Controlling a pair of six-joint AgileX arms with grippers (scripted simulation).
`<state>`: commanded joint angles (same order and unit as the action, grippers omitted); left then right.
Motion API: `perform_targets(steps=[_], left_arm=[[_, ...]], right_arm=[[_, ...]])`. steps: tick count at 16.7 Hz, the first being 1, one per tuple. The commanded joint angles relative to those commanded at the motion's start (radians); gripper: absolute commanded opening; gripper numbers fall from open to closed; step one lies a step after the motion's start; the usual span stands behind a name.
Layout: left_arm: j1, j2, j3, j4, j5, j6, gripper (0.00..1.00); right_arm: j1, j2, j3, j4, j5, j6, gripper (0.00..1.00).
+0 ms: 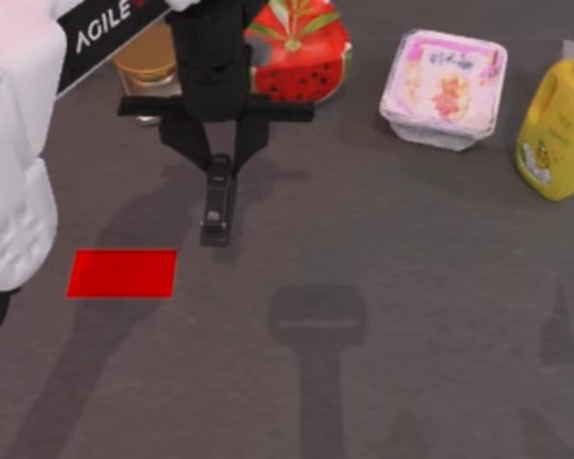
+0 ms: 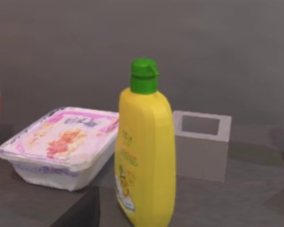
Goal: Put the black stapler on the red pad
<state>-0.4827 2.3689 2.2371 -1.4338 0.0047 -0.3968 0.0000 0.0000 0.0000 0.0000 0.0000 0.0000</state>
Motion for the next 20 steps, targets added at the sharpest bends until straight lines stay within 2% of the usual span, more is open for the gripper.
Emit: perform_targets(steps=[3,7,10,16,20], left_arm=[[0.003,-0.009,-0.015,0.005,0.001,0.062,0.00],[0.022,-0.052,-0.079,0.031,0.006,0.284,0.00],[0.043,-0.101,-0.157,0.057,0.013,0.544,0.00],[0.088,-0.209,-0.350,0.113,0.034,1.168,0.00],[0.114,-0.284,-0.456,0.155,0.048,1.474,0.00]], right_arm=[[0.000,0.000,0.000,0.000,0.000,0.000,1.00],[0.000,0.000,0.000,0.000,0.000,0.000,1.00],[0.000,0.000,0.000,0.000,0.000,0.000,1.00],[0.000,0.000,0.000,0.000,0.000,0.000,1.00],[0.000,0.000,0.000,0.000,0.000,0.000,1.00]])
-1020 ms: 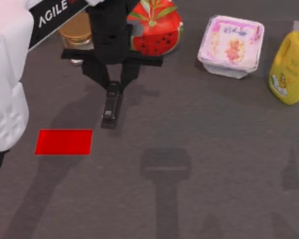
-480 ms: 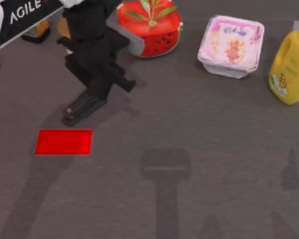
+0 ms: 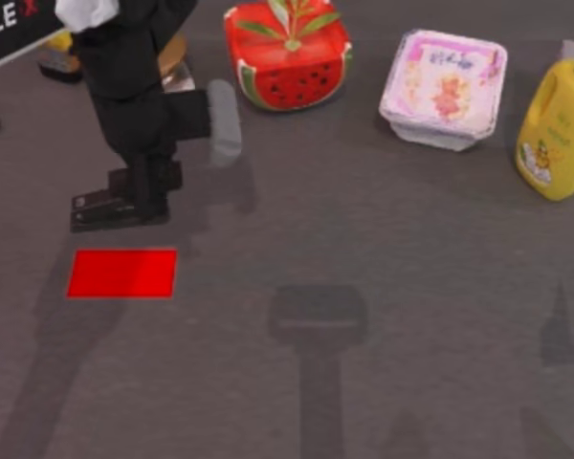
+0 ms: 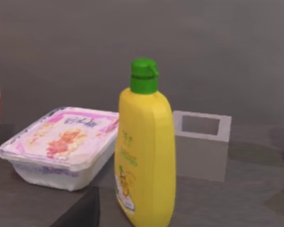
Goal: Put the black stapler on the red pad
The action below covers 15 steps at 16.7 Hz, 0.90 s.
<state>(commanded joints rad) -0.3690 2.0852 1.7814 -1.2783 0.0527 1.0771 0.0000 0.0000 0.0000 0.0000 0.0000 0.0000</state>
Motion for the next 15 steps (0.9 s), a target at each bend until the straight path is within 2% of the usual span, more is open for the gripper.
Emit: perform_targets(steps=[4,11,15], left_arm=[[0.016,-0.055,-0.058,0.035,0.009,0.140,0.00],[0.014,-0.054,-0.074,0.052,0.006,0.150,0.00],[0.037,-0.027,-0.191,0.208,0.002,0.166,0.00]], right_arm=[[0.000,0.000,0.000,0.000,0.000,0.000,1.00],[0.000,0.000,0.000,0.000,0.000,0.000,1.00],[0.000,0.000,0.000,0.000,0.000,0.000,1.00]])
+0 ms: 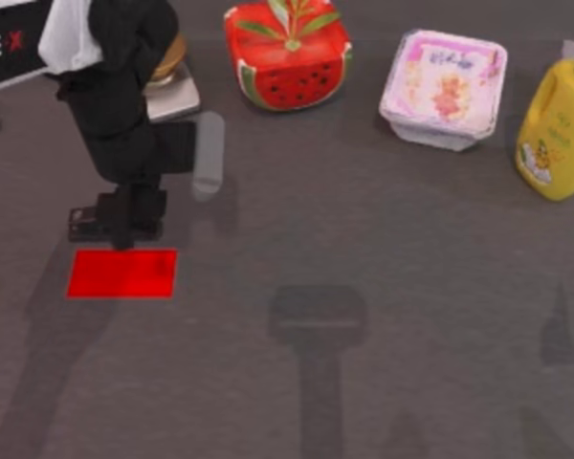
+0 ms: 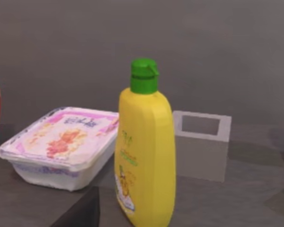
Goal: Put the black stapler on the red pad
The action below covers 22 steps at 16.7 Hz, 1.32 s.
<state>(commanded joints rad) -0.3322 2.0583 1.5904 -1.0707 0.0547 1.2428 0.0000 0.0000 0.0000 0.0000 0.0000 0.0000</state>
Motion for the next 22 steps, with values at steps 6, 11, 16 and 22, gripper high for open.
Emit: perform_targets(steps=[6,11,16,22], left_arm=[[0.024,0.045,-0.158,0.191,0.009,0.028,0.00],[0.024,0.045,-0.158,0.191,0.009,0.028,0.15],[0.024,0.045,-0.158,0.191,0.009,0.028,0.53],[0.024,0.045,-0.158,0.191,0.009,0.028,0.98]], right_arm=[[0.000,0.000,0.000,0.000,0.000,0.000,1.00],[0.000,0.000,0.000,0.000,0.000,0.000,1.00],[0.000,0.000,0.000,0.000,0.000,0.000,1.00],[0.000,0.000,0.000,0.000,0.000,0.000,1.00]])
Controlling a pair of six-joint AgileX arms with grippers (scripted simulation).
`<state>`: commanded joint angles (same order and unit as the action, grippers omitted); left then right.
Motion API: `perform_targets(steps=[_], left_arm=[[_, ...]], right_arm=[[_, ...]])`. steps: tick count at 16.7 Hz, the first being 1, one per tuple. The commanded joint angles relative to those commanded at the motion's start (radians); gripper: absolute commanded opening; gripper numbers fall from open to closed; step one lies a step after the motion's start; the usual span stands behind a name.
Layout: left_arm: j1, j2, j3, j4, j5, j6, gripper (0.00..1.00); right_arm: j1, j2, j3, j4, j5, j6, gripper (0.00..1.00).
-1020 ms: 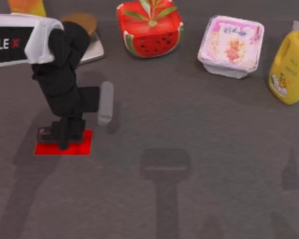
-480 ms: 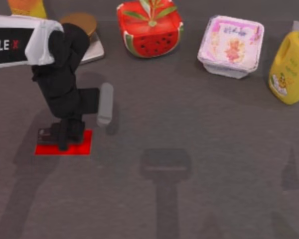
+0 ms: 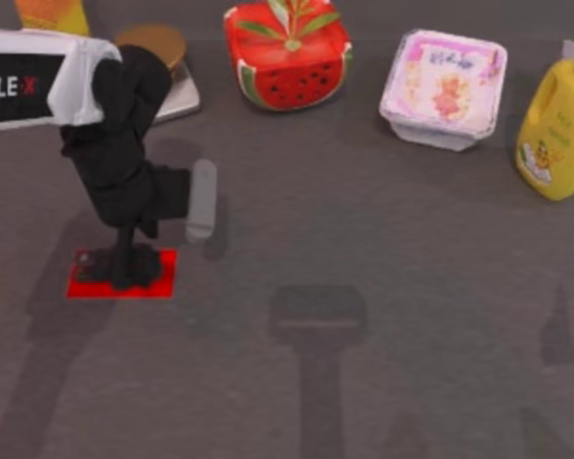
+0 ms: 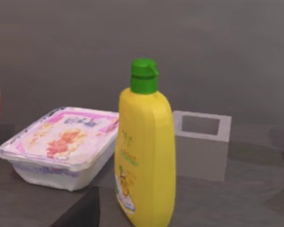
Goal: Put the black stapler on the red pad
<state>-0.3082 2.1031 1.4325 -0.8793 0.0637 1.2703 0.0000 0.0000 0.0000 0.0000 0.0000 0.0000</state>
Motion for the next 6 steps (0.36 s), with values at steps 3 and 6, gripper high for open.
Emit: perform_targets(steps=[3,6], left_arm=[[0.000,0.000,0.000,0.000,0.000,0.000,1.00],[0.000,0.000,0.000,0.000,0.000,0.000,1.00]], right_arm=[[0.000,0.000,0.000,0.000,0.000,0.000,1.00],[0.000,0.000,0.000,0.000,0.000,0.000,1.00]])
